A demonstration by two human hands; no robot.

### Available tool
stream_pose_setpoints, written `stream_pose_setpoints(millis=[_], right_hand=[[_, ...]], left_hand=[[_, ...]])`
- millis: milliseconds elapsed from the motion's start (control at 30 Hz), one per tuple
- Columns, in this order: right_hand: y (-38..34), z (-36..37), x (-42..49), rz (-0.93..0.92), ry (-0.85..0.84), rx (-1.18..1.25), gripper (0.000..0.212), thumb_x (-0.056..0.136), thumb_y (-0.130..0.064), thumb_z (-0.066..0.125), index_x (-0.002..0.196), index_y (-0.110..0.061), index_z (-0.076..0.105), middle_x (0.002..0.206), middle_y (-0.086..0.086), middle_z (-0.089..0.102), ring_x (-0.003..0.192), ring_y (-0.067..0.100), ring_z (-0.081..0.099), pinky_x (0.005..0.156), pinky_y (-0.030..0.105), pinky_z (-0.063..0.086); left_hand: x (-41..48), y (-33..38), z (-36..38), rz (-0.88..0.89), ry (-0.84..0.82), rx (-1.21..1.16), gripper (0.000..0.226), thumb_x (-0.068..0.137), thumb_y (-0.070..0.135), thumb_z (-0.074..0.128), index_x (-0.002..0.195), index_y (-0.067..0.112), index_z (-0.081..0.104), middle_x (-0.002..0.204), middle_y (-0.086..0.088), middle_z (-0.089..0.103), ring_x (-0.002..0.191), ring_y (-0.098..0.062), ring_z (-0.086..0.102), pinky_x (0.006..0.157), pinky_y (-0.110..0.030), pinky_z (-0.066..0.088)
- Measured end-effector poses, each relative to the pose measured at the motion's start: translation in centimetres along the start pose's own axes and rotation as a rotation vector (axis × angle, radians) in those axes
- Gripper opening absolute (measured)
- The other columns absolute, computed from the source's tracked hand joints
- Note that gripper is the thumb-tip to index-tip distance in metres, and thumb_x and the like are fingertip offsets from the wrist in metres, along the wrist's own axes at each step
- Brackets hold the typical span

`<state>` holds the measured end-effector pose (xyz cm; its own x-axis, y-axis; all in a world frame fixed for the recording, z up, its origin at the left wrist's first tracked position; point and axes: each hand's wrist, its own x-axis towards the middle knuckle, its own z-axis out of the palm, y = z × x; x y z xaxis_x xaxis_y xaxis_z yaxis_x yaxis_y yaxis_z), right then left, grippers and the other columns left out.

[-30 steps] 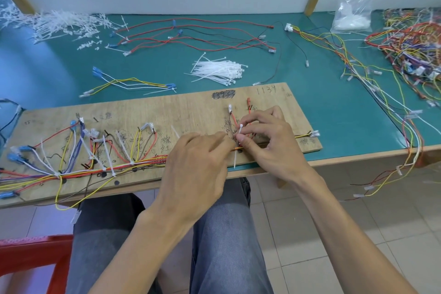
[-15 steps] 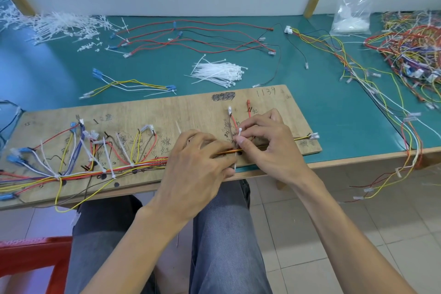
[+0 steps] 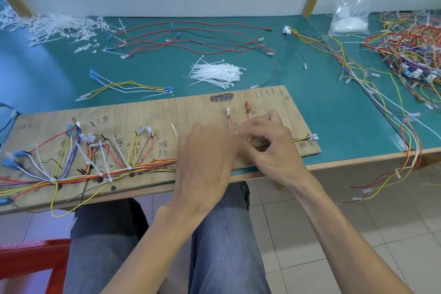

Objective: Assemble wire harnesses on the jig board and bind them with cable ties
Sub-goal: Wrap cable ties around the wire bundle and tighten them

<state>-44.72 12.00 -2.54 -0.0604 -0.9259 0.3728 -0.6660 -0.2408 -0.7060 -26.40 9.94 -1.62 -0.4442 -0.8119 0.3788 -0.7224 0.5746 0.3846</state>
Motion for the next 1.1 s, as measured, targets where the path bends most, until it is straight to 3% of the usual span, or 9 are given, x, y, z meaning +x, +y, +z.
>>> stream_pose_setpoints(millis=[233,400,767,1100], right_hand=[[0.4,-0.1,-0.1,-0.012,0.017,0.000,0.010,0.089,-0.020,0.085,0.098,-0.023,0.084,0.099,-0.018,0.074,0.096,0.023,0.053,0.082,0.027,0.042],[0.3,0.0,-0.1,-0.003,0.026,0.017,0.007,0.088,-0.022,0.085,0.095,-0.022,0.085,0.098,-0.017,0.075,0.096,0.028,0.058,0.081,0.033,0.047],[0.6,0.0,-0.1,-0.004,0.022,0.003,0.006,0.089,-0.024,0.085,0.095,-0.024,0.083,0.097,-0.018,0.074,0.096,0.019,0.053,0.082,0.020,0.040],[0.4,-0.1,-0.1,-0.015,0.027,-0.008,0.010,0.089,-0.028,0.084,0.096,-0.022,0.085,0.097,-0.017,0.075,0.095,0.023,0.052,0.080,0.025,0.042]], left_hand=[[1.4,-0.1,-0.5,-0.180,-0.174,-0.109,0.019,0.102,0.047,0.056,0.102,0.036,0.072,0.106,0.014,0.055,0.111,-0.014,0.046,0.093,-0.038,0.029],[1.6,0.1,-0.7,-0.201,-0.171,-0.133,0.019,0.102,0.047,0.056,0.102,0.035,0.071,0.104,0.014,0.056,0.109,-0.014,0.047,0.094,-0.042,0.031],[1.8,0.0,-0.6,-0.213,-0.175,-0.147,0.017,0.101,0.049,0.057,0.096,0.039,0.069,0.098,0.015,0.055,0.104,-0.012,0.046,0.085,-0.036,0.023],[1.8,-0.1,-0.3,-0.231,-0.156,-0.148,0.018,0.101,0.048,0.059,0.094,0.038,0.071,0.097,0.015,0.057,0.104,-0.013,0.047,0.084,-0.035,0.021]])
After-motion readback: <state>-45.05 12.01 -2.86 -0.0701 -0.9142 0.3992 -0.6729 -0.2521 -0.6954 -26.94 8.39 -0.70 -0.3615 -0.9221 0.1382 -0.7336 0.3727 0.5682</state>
